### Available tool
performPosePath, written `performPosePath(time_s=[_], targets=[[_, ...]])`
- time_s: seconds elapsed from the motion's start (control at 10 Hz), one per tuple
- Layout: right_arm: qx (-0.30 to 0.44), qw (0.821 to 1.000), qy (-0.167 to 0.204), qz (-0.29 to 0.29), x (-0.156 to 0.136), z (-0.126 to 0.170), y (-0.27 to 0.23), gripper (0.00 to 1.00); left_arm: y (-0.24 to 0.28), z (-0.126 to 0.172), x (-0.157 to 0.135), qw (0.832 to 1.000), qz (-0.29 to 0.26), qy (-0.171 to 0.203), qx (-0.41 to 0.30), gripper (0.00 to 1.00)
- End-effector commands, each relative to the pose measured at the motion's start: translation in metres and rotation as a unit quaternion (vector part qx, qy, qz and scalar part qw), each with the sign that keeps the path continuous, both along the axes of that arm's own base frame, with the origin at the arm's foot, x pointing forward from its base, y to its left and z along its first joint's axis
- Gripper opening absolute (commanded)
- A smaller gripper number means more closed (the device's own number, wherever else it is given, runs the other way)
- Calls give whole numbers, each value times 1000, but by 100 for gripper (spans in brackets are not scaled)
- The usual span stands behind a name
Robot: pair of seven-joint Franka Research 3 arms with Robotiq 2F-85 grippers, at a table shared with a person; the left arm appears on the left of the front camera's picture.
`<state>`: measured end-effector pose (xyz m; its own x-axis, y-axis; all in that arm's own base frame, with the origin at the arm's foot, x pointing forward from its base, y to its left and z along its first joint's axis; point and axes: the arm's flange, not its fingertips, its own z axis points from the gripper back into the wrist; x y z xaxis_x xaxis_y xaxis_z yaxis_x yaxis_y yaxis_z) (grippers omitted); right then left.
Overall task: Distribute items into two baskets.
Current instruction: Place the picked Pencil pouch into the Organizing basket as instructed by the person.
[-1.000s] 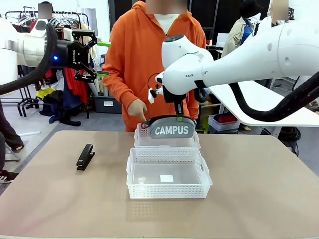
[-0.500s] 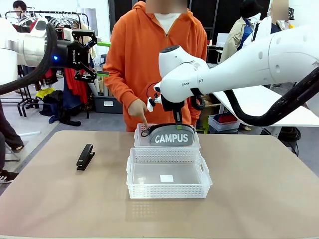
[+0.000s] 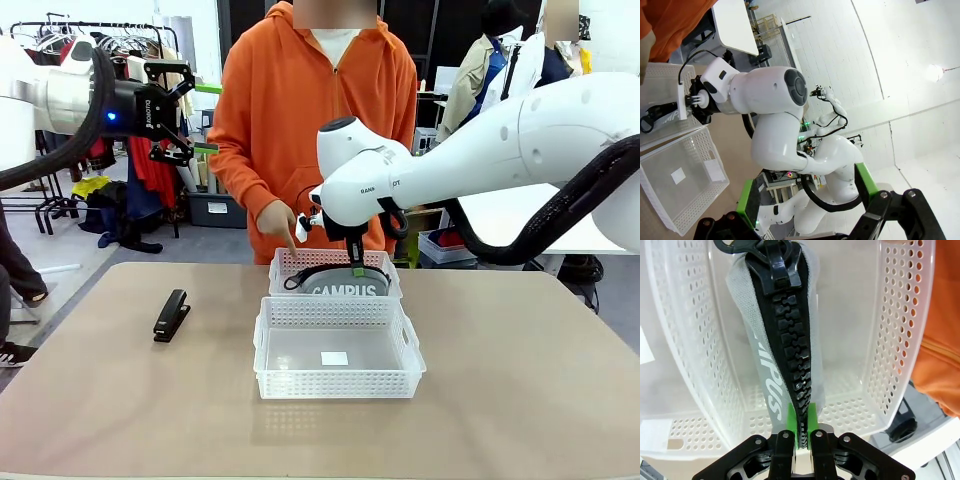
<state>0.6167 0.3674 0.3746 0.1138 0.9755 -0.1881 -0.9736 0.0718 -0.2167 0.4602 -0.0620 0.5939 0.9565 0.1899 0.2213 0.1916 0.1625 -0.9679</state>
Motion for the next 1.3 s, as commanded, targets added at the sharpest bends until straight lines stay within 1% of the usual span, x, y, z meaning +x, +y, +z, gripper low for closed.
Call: performPosePath(time_s=[0.0,0.2,0.3,0.8,0.9,1.2], targets=[[-5,1000,-21,-19,9,-1,4,0,0,1,-1,1000,0,-2,0,100],[-2,999,-26,-29,10,-4,4,0,0,1,-1,1000,0,-2,0,100],[-3,999,-21,-33,11,-4,3,0,0,1,-1,1000,0,-2,0,100],[12,999,-3,-46,14,6,1,92,0,1,-1,1000,0,-2,0,100],[16,999,-5,-49,15,11,-1,100,0,1,-1,1000,0,-2,0,100],[35,998,-2,-58,18,25,-6,100,0,1,-1,1000,0,-2,0,100]])
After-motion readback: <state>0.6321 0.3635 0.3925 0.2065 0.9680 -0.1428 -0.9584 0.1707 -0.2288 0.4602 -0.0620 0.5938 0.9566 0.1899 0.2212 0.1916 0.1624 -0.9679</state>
